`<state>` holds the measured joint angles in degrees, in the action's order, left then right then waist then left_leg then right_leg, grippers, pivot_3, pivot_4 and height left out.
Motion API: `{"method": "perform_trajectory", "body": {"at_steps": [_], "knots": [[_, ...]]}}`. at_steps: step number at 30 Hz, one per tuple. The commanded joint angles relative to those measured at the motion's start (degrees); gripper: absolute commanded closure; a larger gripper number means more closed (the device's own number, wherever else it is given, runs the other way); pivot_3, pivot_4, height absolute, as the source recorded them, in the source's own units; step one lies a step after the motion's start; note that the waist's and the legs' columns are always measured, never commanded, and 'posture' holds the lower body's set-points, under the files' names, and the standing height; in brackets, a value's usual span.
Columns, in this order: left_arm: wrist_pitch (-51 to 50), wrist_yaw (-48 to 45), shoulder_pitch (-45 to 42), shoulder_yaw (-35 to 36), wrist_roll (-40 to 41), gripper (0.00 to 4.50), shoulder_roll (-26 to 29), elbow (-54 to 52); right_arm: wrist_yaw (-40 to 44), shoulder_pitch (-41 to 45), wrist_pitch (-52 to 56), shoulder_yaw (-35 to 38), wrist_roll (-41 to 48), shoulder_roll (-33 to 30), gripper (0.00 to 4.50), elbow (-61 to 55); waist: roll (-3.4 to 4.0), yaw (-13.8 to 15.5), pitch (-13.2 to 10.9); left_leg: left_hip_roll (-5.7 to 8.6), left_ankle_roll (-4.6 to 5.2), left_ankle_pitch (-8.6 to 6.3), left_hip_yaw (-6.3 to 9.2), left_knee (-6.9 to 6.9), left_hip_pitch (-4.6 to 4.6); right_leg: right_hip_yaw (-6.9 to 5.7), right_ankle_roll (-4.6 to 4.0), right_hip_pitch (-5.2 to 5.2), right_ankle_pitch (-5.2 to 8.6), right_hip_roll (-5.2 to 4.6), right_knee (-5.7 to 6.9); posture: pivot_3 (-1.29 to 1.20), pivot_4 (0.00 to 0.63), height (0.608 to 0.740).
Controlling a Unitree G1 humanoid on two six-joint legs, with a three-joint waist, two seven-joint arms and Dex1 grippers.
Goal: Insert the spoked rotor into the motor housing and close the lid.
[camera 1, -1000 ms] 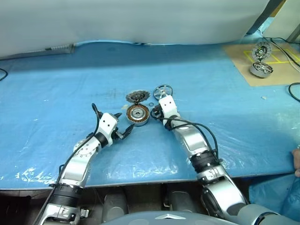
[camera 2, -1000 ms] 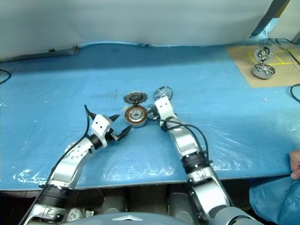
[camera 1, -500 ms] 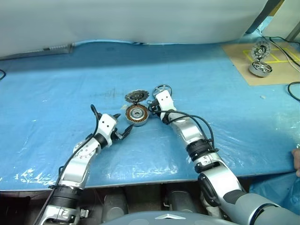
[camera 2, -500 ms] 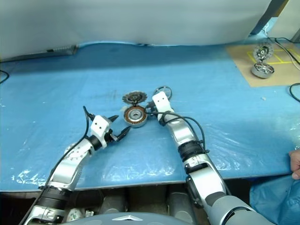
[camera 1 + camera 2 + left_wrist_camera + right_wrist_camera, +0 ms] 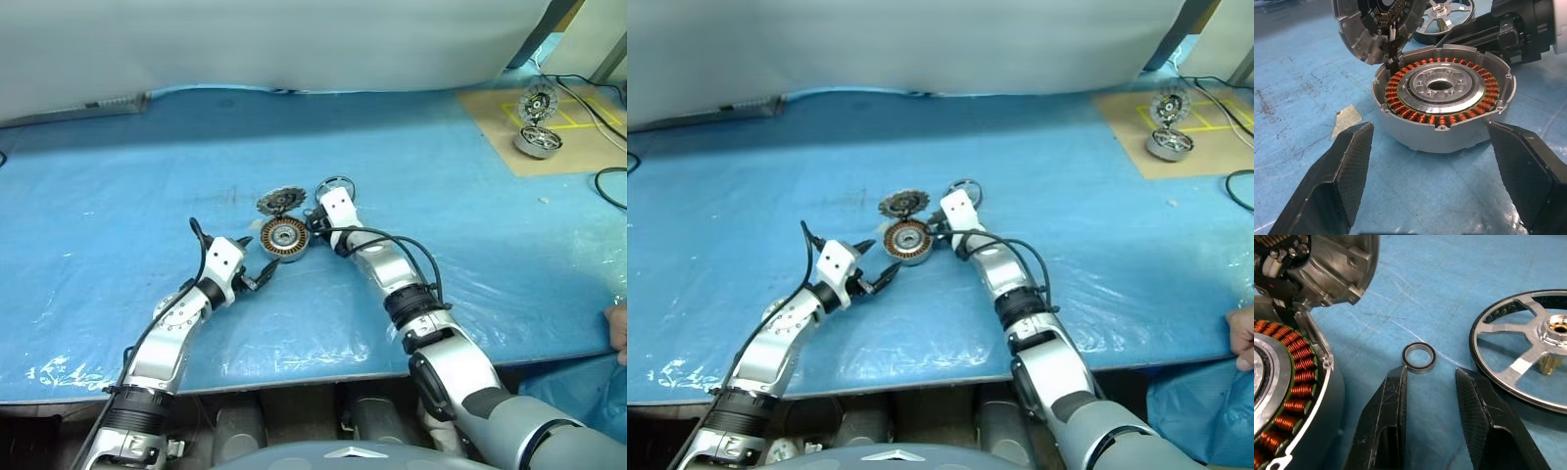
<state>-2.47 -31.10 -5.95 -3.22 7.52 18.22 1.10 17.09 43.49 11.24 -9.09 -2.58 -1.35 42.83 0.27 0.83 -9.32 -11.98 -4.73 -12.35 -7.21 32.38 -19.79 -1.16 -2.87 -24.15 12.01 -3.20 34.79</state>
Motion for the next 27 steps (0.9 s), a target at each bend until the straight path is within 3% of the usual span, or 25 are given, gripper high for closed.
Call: {"method": "perform_trajectory", "body": {"at_steps": [1, 15, 20, 23, 27], "knots": [[1.91, -0.93, 1.16, 2.42, 1.97, 0.52, 0.86, -1.84, 1.03, 0.84, -0.36, -0.36, -0.36, 1.23, 2.94, 3.07, 0.0, -0.03, 0.0, 0.0, 0.0, 0.0, -0.01, -0.01, -0.01, 0.0, -0.01, -0.01, 0.0, 0.0, -0.01, 0.0, 0.15, 0.74], [0.98, -2.19, 1.74, 1.5, 2.76, 0.52, 0.93, -2.89, -2.18, 4.99, -5.25, 0.3, -1.89, 1.58, 2.94, 13.39, 0.0, 0.04, 0.0, -0.06, 0.01, -0.01, -0.04, -0.05, -0.01, -0.09, -0.1, -0.07, 0.06, 0.0, 0.04, 0.0, 0.15, 0.74], [0.9, -2.4, 1.71, 1.37, 2.94, 0.52, 0.77, -3.1, -1.96, 4.17, -6.06, 0.2, -2.35, 1.17, 3.93, 14.45, 0.0, 0.11, 0.0, -0.06, 0.01, 0.0, -0.05, -0.06, -0.03, -0.09, -0.1, -0.07, 0.06, 0.0, 0.02, 0.0, 0.15, 0.74], [0.6, -2.7, 1.92, 1.26, 3.19, 0.52, 0.77, -3.5, -0.51, -0.76, -3.89, -0.04, -2.24, -0.35, 3.93, 8.78, 0.0, 0.46, 0.01, -0.06, 0.01, 0.0, -0.05, -0.06, -0.03, -0.09, -0.1, -0.06, 0.06, 0.0, 0.01, 0.0, 0.15, 0.74], [-0.29, -3.01, 1.95, 0.93, 3.15, 0.52, 0.95, -4.61, 2.35, -13.19, 3.44, -1.35, -2.19, -3.9, 3.93, -9.68, -0.07, 1.67, 0.06, -0.05, 0.02, -0.01, -0.05, -0.09, -0.07, -0.1, -0.09, -0.04, 0.07, -0.01, -0.06, 0.0, 0.15, 0.74]]}}
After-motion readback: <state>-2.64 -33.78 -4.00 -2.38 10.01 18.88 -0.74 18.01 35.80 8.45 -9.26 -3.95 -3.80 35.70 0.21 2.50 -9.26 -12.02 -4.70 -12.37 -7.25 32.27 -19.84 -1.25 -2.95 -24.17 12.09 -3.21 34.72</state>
